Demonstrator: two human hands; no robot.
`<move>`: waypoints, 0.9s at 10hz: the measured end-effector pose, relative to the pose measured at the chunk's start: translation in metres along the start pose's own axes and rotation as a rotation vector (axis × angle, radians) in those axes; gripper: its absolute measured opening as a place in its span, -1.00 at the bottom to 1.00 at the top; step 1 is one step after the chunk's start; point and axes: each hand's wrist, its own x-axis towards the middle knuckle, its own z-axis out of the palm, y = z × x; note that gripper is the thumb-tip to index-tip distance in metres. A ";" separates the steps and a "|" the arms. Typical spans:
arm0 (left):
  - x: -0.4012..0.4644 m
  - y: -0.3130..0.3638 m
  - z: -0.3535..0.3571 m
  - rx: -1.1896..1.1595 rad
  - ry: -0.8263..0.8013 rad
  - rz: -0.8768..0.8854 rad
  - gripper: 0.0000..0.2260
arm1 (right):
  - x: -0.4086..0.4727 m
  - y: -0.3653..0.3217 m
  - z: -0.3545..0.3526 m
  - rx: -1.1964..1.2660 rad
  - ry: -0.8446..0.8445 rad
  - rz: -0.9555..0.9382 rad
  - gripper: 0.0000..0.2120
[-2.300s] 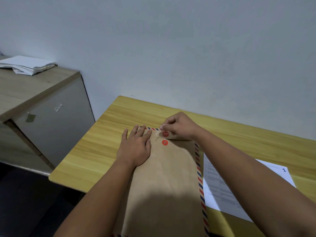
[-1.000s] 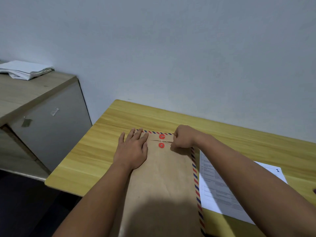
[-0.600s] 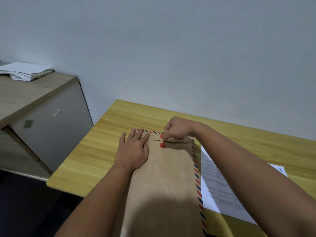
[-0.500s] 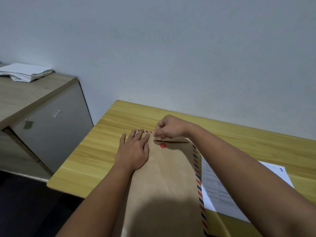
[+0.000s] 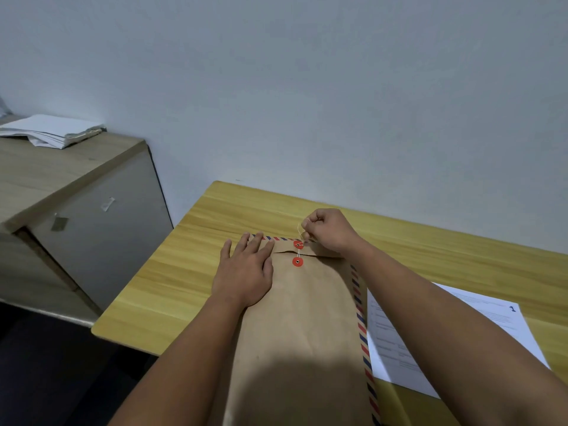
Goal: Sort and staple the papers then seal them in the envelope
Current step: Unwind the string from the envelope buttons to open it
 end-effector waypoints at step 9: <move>-0.002 -0.001 -0.007 0.005 -0.085 0.123 -0.57 | 0.004 -0.006 -0.005 0.221 0.072 0.073 -0.93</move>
